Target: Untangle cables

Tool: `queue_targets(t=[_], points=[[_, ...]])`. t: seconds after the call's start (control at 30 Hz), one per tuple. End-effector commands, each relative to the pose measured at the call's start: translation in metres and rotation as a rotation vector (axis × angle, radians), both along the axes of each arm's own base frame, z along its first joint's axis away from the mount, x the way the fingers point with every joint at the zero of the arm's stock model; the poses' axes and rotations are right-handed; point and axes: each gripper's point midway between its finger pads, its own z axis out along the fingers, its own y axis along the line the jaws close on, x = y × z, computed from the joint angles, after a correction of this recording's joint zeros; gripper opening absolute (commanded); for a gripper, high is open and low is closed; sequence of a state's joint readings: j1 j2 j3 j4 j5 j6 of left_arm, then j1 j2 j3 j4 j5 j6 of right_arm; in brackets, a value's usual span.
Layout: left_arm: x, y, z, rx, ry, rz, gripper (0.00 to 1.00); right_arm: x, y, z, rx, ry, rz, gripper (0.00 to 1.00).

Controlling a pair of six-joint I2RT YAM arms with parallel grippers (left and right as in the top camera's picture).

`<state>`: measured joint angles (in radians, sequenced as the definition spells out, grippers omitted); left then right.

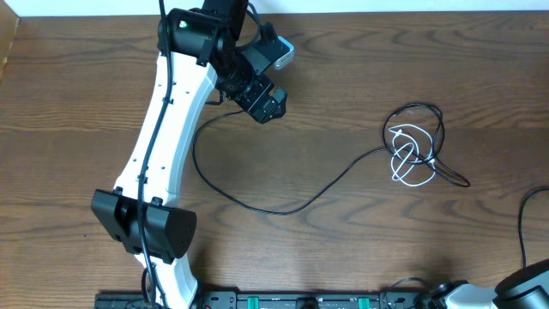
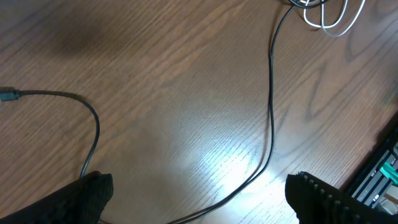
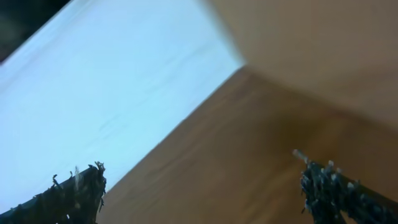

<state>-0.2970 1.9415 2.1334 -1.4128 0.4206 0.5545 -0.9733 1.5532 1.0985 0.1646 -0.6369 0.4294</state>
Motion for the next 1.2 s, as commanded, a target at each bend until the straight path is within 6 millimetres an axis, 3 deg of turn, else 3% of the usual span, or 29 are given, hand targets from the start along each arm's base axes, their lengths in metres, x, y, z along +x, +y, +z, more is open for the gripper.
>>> queue_targets(t=[0.0,0.1,0.23,0.4,0.53,0.73,0.93,1.17], points=[[-0.001,-0.001,0.000,-0.013,0.011,0.001,0.93,0.029,0.059,0.020,0.018,-0.054,0.239,0.99],[-0.001,-0.001,0.000,-0.013,0.011,0.001,0.94,0.046,0.097,0.010,0.076,-0.027,0.346,0.99],[-0.001,0.000,0.000,-0.013,0.011,0.001,0.93,0.056,0.142,-0.018,0.176,0.075,0.443,0.99],[-0.001,0.000,0.000,-0.013,0.011,0.002,0.93,0.051,0.203,-0.061,0.178,0.261,0.606,0.99],[-0.002,0.000,0.000,-0.012,0.013,0.001,0.94,0.040,0.249,-0.087,0.081,0.429,0.717,0.99],[-0.003,0.000,-0.001,-0.010,0.020,0.002,0.93,0.032,0.311,-0.063,-0.045,0.420,0.867,0.99],[-0.008,0.001,-0.002,-0.005,0.038,0.002,0.93,0.009,0.373,-0.042,-0.230,0.440,0.978,0.99],[-0.012,0.002,-0.003,-0.001,0.055,0.000,0.93,-0.016,0.418,-0.038,-0.195,0.431,1.142,0.99]])
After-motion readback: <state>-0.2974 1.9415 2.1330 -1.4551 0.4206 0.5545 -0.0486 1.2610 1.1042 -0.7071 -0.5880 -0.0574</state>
